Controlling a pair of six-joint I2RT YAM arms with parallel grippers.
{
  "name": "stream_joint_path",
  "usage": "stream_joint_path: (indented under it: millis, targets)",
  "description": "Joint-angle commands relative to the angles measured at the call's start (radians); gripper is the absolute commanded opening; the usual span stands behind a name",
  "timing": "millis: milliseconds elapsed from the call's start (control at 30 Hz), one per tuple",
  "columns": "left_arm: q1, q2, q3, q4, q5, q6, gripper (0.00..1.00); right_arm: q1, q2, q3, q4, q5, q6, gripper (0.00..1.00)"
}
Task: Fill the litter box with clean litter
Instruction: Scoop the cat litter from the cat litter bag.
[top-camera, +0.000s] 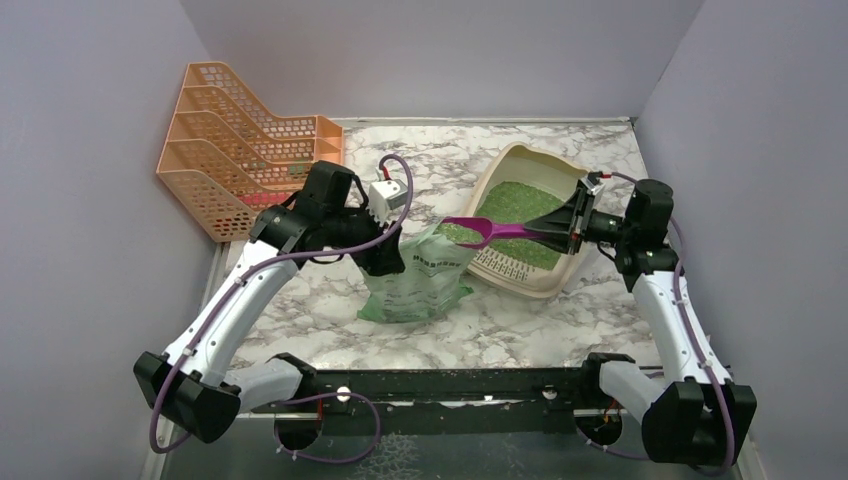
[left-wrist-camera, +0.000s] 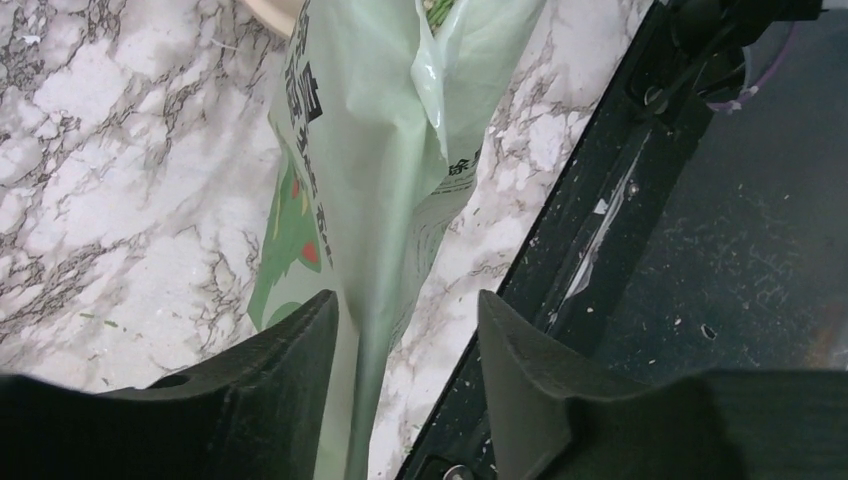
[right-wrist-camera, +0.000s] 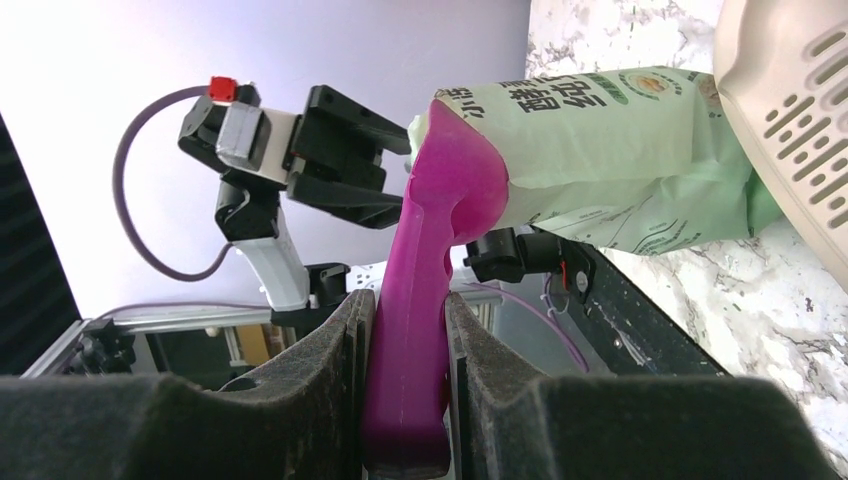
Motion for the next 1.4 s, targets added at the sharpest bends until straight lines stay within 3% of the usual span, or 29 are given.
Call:
stream_joint_path:
  millis: [0, 100, 233, 500, 600, 933, 1100, 1367]
  targets:
    - [0.0, 0.022, -0.016, 0.017, -0.04, 0.027, 0.46, -0.027, -0.033, 0.055, -0.04, -0.018, -0.015, 0.01]
    - [-0.002, 0.027, -0.016, 0.022, -0.065, 0.017, 0.24, -0.047, -0.036, 0.056, -0.058, -0.03, -0.024, 0.01]
    - [-0.002, 0.019, -0.014, 0.021, -0.079, 0.016, 0.11, -0.066, -0.037, 0.054, -0.075, -0.044, -0.037, 0.01]
    - [-0.002, 0.011, -0.006, 0.021, -0.074, 0.012, 0.08, -0.121, -0.044, 0.054, -0.074, -0.088, -0.042, 0.01]
    - [-0.002, 0.018, -0.002, 0.022, -0.07, 0.01, 0.13, -0.151, -0.05, 0.049, -0.064, -0.108, -0.037, 0.01]
    - [-0.002, 0.018, 0.032, 0.029, -0.091, -0.006, 0.52, -0.224, -0.066, -0.009, 0.164, -0.132, 0.116, 0.01]
    - [-0.002, 0.01, 0.06, 0.046, -0.135, -0.003, 0.61, -0.278, -0.055, -0.033, 0.286, -0.116, 0.199, 0.01]
    - [-0.002, 0.002, 0.059, 0.053, -0.131, 0.008, 0.68, -0.379, -0.025, -0.1, 0.457, -0.106, 0.281, 0.01]
